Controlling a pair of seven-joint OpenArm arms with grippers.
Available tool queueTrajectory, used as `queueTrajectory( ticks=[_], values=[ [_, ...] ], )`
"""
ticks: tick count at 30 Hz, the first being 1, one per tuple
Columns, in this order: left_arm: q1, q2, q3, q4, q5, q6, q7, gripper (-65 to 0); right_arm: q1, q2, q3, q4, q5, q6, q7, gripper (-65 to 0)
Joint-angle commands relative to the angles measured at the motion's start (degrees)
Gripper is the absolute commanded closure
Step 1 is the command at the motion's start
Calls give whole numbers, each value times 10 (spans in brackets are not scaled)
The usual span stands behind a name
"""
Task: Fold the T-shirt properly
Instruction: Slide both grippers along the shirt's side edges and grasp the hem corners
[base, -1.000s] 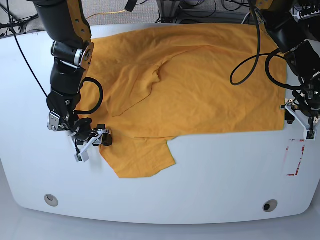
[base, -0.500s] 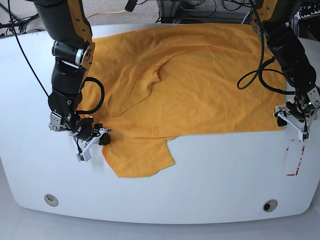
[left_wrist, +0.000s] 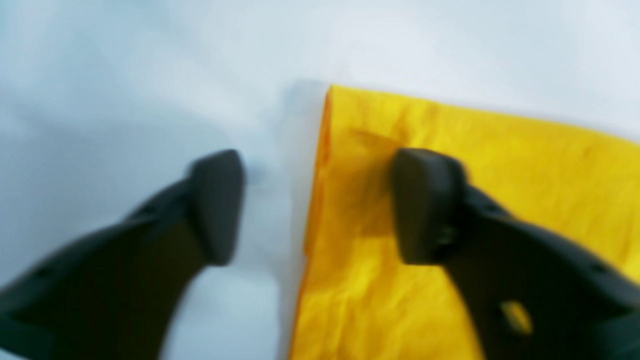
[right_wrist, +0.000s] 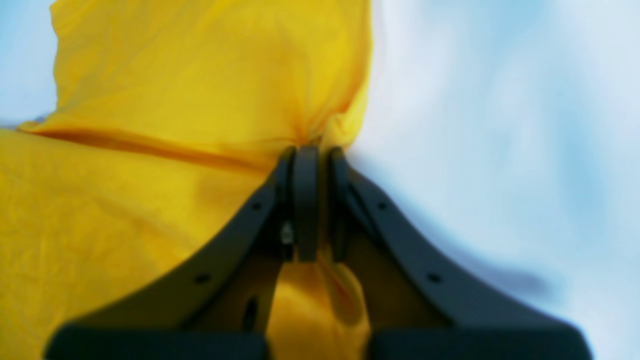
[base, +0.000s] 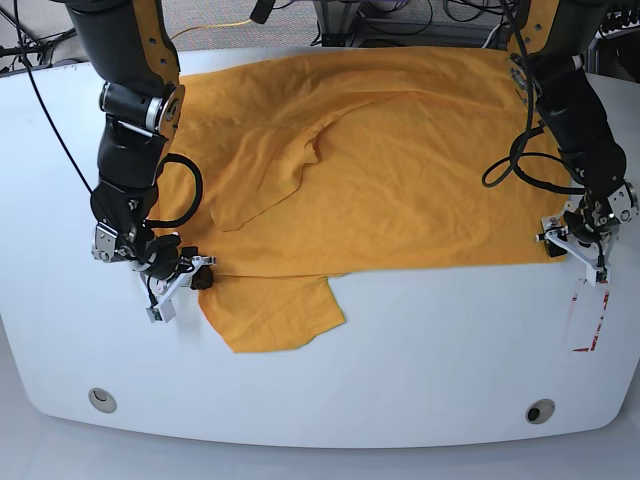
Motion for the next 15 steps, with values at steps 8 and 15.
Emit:
queueTrajectory(
  ticks=[8,15],
  values=[
    [-42,-9,1,-63,-4,-1,-50,-31,19,6,0,11,9,4,9,0],
    [-38,-8,1,10,-3,-55,-50,0,15,6,0,67,9,4,-38,0]
  ],
)
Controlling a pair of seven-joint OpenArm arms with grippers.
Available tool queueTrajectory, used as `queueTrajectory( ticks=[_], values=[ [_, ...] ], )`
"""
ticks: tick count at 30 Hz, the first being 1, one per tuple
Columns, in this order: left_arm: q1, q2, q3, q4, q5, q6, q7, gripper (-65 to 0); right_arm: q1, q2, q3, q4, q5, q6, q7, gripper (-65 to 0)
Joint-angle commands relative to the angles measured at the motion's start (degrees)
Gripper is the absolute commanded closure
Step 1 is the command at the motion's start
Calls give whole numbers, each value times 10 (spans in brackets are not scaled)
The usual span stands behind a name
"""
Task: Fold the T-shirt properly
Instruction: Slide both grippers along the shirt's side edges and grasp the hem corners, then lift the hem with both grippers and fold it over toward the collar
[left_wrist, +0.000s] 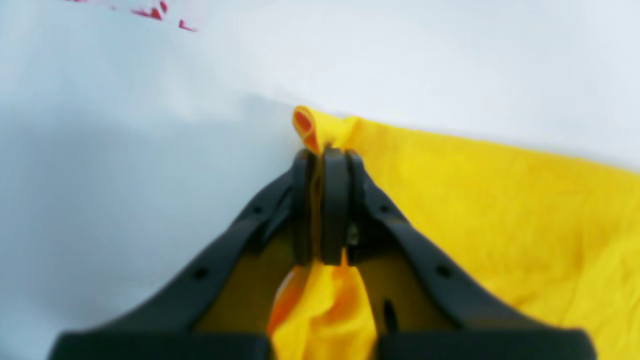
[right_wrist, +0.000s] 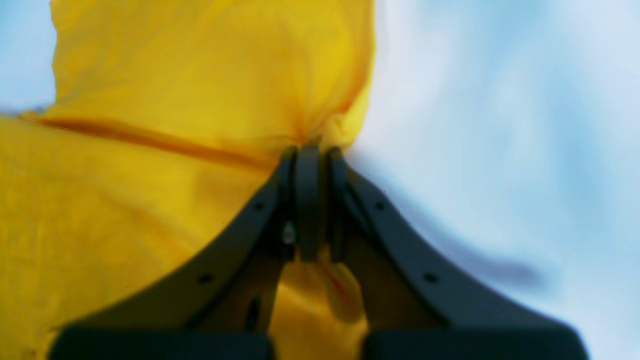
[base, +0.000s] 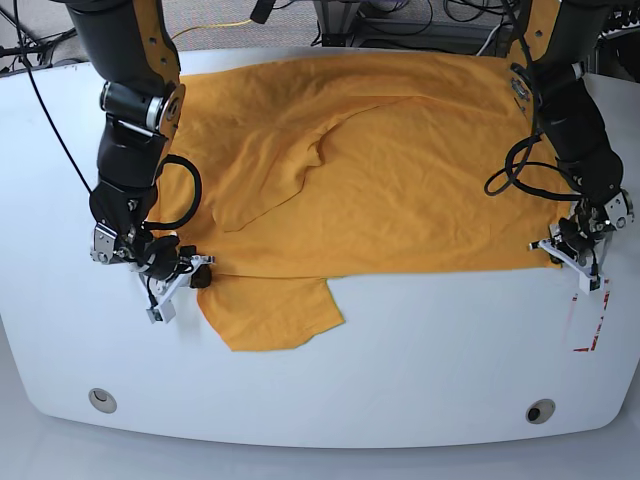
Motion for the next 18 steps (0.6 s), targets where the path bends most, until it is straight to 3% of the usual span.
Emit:
queueTrajectory(
  ticks=[1,9,18],
  values=[
    [-17,-10,1,36,-5,-27,-12,0,15,7,0,66,9,4,-23,0],
    [6,-9,0,136,-8,-66,49,0,-30,7,3,228,13,4,-116,0],
    [75,21,-1,282,-8,-110,82,0,-108,6,6,412,14,4,-228,0]
  ],
)
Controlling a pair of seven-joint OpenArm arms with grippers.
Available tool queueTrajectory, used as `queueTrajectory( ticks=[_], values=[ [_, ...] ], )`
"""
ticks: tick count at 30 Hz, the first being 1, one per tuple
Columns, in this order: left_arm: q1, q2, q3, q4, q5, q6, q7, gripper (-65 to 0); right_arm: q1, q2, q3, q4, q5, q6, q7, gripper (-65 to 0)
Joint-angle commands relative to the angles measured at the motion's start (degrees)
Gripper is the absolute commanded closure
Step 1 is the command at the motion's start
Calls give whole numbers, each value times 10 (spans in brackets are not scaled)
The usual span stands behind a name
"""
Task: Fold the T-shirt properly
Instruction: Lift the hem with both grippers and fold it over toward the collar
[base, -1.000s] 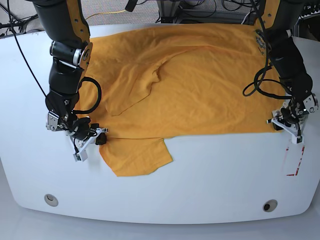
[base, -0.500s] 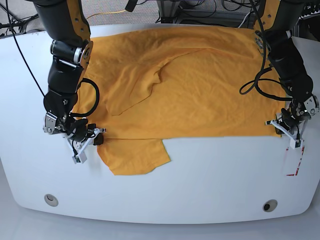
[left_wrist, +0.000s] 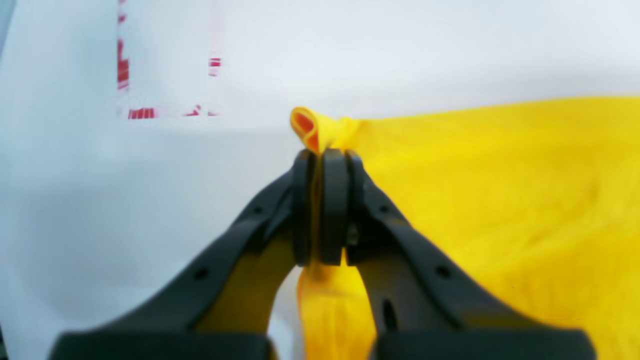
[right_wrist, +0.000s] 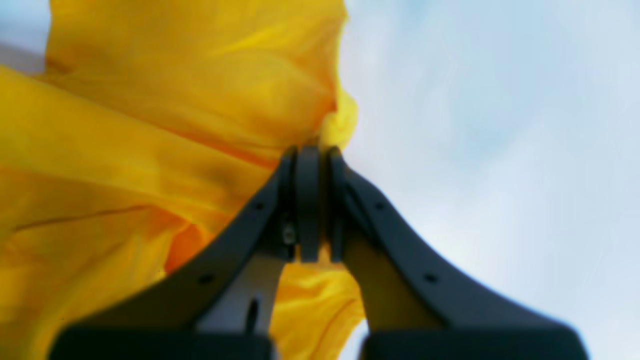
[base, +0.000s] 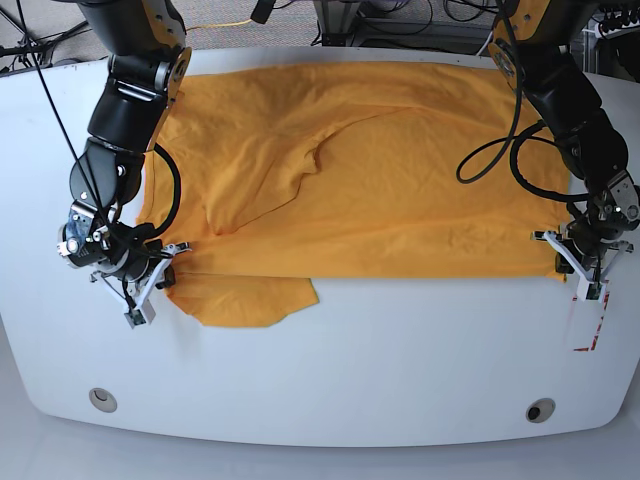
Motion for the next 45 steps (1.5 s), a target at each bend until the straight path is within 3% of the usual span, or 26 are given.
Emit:
queueTrajectory(
  ticks=[1,11,16,24,37,39,42,45],
  values=[
    [8,-4,-2,42,2,2,-4,0,-15,9,3,82,3,-1,-24,0],
    [99,14,-1,140,2,1,-4,0,-96,1,26,246,5,-1,-135,0],
    [146,20,-4,180,2,0,-4,0,-144,-6,57,309,63,-1,-187,0],
    [208,22,-4,240,2,-8,25,0,-232,-7,67,340,137,-1,-189,0],
    [304,21,-4,279,5,-8,50,0,-318,-11,67,360,148,-1,-188,-5],
    [313,20,-4,279,5,-8,50,0,-320,-11,67,360,145,-1,-188,-24],
    [334,20,-4,279,5,-8,50,-10,-328,-11,67,358,144,-1,-187,-113],
    [346,20,-3,279,5,-8,50,-92,-331,-11,67,358,144,-1,-187,-249]
  ],
)
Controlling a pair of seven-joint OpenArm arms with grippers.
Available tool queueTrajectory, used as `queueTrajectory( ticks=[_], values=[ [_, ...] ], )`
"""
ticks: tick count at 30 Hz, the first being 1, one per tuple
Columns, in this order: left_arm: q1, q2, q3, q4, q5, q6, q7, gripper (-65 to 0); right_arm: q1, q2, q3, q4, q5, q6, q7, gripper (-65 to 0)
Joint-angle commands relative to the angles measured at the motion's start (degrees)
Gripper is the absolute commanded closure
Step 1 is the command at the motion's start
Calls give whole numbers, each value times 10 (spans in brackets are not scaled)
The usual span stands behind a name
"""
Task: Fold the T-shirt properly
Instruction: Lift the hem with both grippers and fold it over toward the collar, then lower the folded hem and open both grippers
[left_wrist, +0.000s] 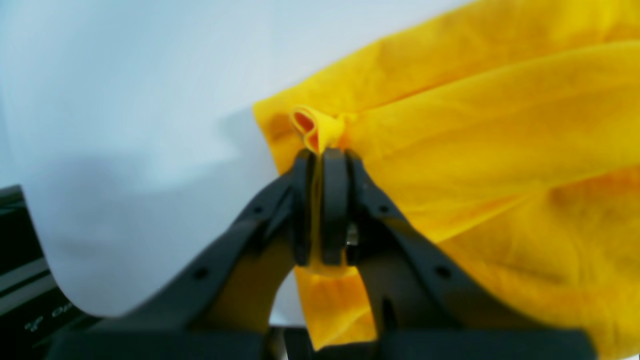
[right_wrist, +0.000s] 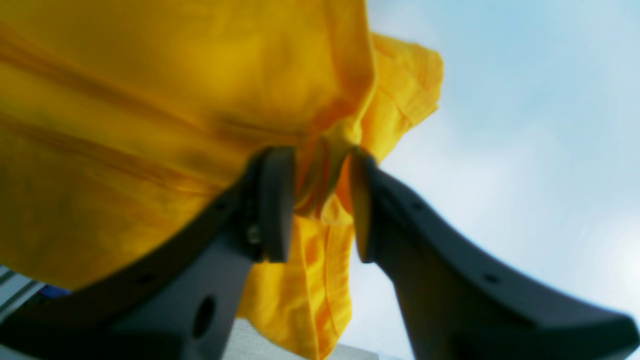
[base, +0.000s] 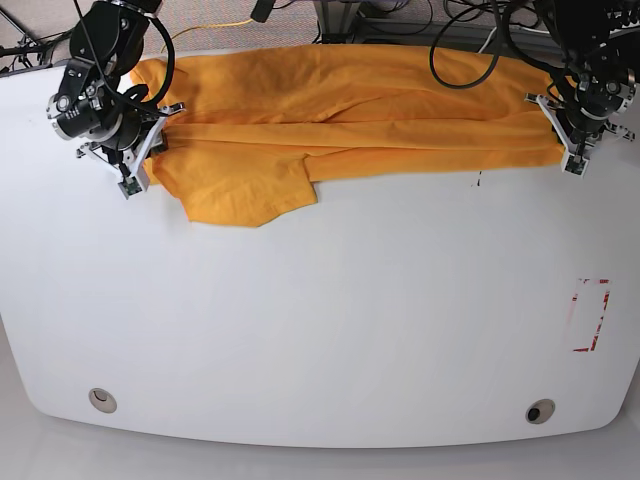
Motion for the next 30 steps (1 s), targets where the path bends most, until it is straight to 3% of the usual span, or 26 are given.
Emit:
queueTrajectory(
  ticks=[1,4,8,13,20,26,30],
  values=[
    [4,-9,-2,12,2,4,-6,-131,0,7,2,10,5,0,7,-293],
    [4,-10,-2,11,3,4,-5,-271,0,7,3,11,9,0,7,-390],
    [-1,-18,-1,15,-1,4,38,-411,1,6,28,18,16,0,7,-404],
    [-28,-38,-2,84,-37,4,118,-415,6,7,67,30,101,0,7,-401],
    [-29,-46,-2,103,-82,4,145,-414,7,10,98,27,221,0,7,-401],
    [-26,-15,-2,86,-81,4,144,-414,12,-8,60,21,216,0,8,-390],
    [-26,-13,-1,67,-81,4,141,-414,20,-36,41,9,182,0,8,-290]
  ],
)
